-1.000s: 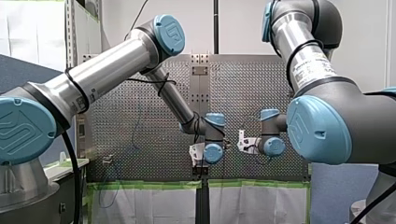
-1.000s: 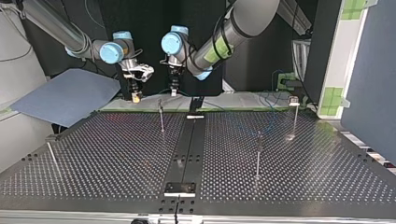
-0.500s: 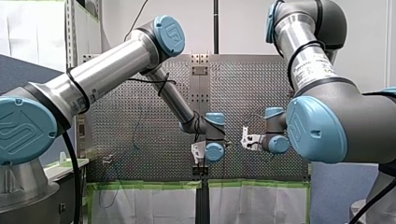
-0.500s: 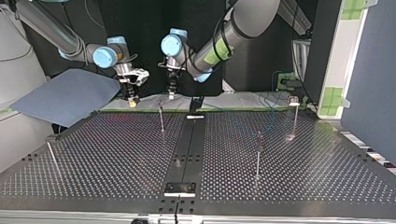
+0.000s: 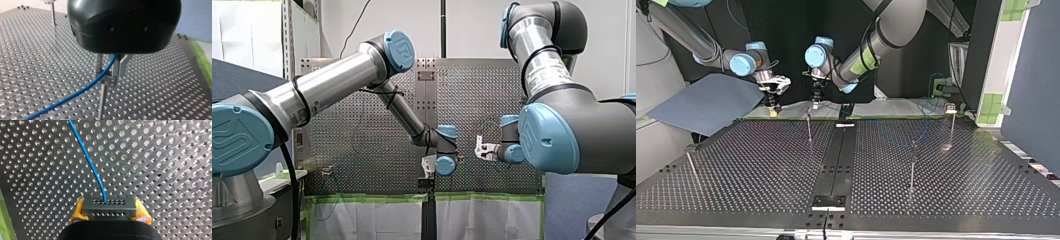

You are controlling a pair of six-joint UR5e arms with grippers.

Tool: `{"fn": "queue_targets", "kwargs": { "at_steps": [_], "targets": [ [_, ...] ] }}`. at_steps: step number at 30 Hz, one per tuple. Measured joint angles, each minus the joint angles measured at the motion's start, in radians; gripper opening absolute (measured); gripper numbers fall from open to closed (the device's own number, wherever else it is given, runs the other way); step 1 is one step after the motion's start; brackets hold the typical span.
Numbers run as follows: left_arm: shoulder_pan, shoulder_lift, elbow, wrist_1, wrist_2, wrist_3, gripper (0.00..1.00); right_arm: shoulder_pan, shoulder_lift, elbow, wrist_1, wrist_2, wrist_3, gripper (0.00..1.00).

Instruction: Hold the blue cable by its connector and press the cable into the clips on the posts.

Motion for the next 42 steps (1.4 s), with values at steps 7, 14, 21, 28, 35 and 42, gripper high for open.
{"fn": "queue_targets", "kwargs": {
  "at_steps": [7,14,21,28,35,42],
  "targets": [
    [0.007,-0.001,0.013,0.000,0.016,0.001,0.01,-0.007,0.030,-0.028,0.020,-0.007,-0.008,0.00],
    [0.008,-0.001,0.014,0.000,0.019,0.004,0.01,-0.015,0.032,-0.066,0.060,-0.013,-0.006,0.00],
    [0.012,-0.001,0.014,0.000,0.043,0.004,0.01,-0.018,0.033,-0.097,0.093,-0.026,-0.013,0.00],
    [0.024,-0.001,0.014,-0.001,0.050,0.004,0.01,-0.014,0.033,-0.101,0.094,-0.044,-0.019,0.00],
    [0.048,-0.001,0.030,-0.012,0.064,0.004,0.01,-0.011,0.033,-0.106,0.092,-0.065,-0.028,0.00],
    [0.074,-0.003,0.073,-0.052,0.091,0.004,0.01,-0.009,0.033,-0.118,0.095,-0.068,-0.028,0.00]
  ]
}}
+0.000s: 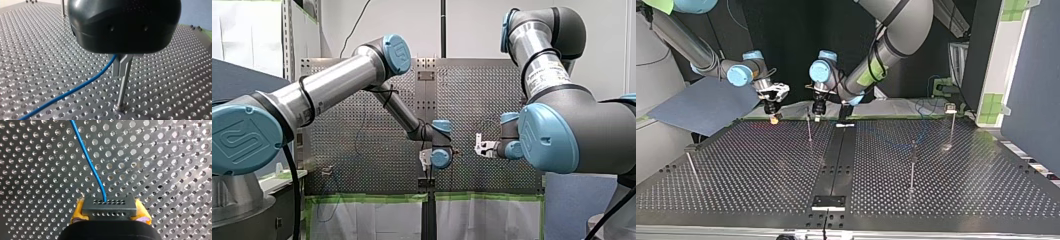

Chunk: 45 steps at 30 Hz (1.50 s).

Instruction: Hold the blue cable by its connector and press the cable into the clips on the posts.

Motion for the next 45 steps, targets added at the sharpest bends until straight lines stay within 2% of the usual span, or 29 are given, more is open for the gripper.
{"fn": "queue_targets", "kwargs": {
  "at_steps": [13,24,30,45],
  "targets": [
    [0.043,-0.013,0.016,-0.020,0.048,0.000,0.01,0.001,0.000,-0.010,-0.006,0.001,-0.001,0.00],
    [0.071,-0.085,0.103,-0.110,0.076,0.031,0.01,-0.004,0.000,-0.025,-0.001,0.003,0.002,0.00],
    [0.094,-0.088,0.147,-0.145,0.086,0.034,0.01,-0.012,0.002,-0.044,-0.007,0.011,0.010,0.00],
    [0.103,-0.089,0.164,-0.167,0.108,0.061,0.01,-0.014,0.012,-0.065,-0.017,0.015,0.022,0.00]
  ]
}}
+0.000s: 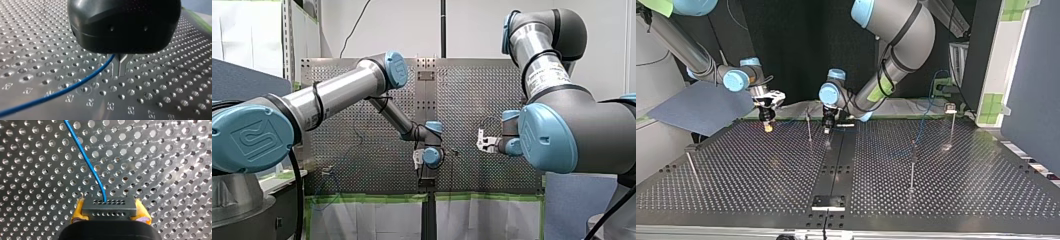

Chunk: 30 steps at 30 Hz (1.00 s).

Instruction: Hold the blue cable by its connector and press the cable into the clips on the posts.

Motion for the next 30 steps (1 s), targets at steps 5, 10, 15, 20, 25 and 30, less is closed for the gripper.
{"fn": "queue_targets", "kwargs": {
  "at_steps": [5,10,15,20,25,30],
  "targets": [
    [-0.006,0.000,0.000,-0.007,0.009,0.035,0.62,-0.001,0.003,-0.001,-0.007,0.001,0.005,0.00],
    [-0.010,0.000,0.000,-0.018,-0.002,0.051,1.00,-0.001,0.006,-0.001,-0.017,0.011,0.013,0.00],
    [-0.013,0.000,0.000,-0.053,-0.045,0.070,1.00,-0.001,0.008,-0.001,-0.033,0.015,0.030,0.00],
    [-0.011,0.001,0.000,-0.097,-0.094,0.089,1.00,-0.001,0.011,-0.002,-0.036,0.015,0.034,0.00],
    [-0.008,0.007,0.000,-0.147,-0.113,0.097,1.00,-0.001,0.025,-0.002,-0.036,0.013,0.035,0.00],
    [-0.020,0.041,0.000,-0.195,-0.100,0.094,1.00,-0.001,0.044,-0.003,-0.033,0.010,0.035,0.00]
  ]
}}
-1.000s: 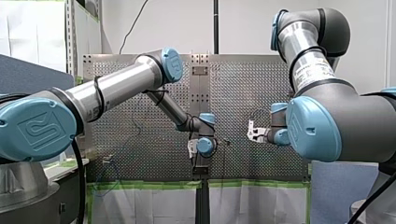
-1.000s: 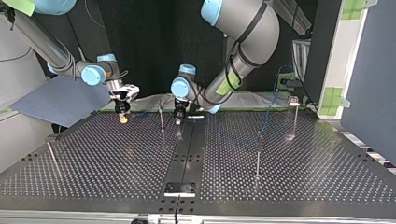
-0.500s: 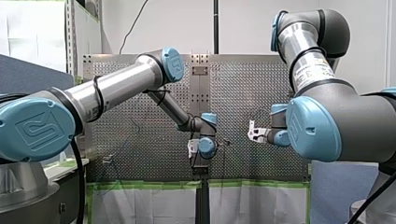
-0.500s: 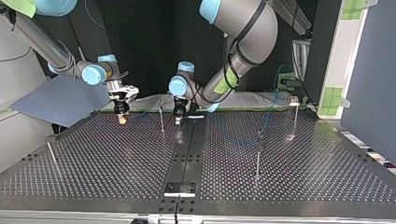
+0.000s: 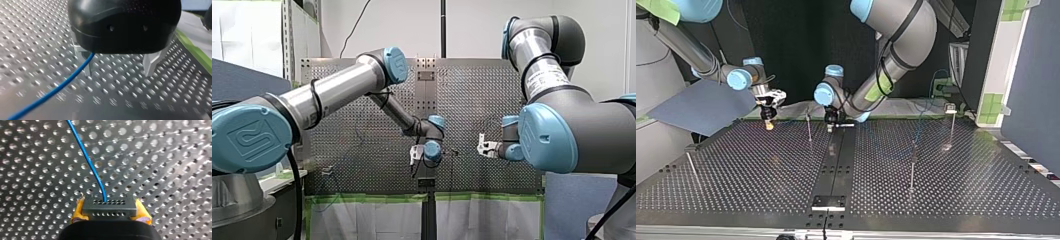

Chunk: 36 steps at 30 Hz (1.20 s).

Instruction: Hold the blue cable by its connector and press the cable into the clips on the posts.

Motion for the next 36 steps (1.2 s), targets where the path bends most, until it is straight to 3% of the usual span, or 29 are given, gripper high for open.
{"fn": "queue_targets", "kwargs": {
  "at_steps": [8,15,27,36],
  "targets": [
    [-0.053,0.037,0.000,-0.069,-0.027,-0.015,1.00,0.000,0.004,0.000,0.004,-0.003,0.003,0.00],
    [-0.115,0.041,-0.014,-0.083,-0.086,-0.032,1.00,0.000,0.004,0.000,0.006,-0.005,0.030,0.00],
    [-0.147,0.097,-0.113,-0.011,-0.125,-0.033,1.00,0.000,0.005,0.000,0.009,-0.005,0.038,0.00],
    [-0.175,0.103,-0.186,0.044,-0.131,-0.037,1.00,0.000,0.006,0.000,0.013,-0.005,0.038,0.00]
  ]
}}
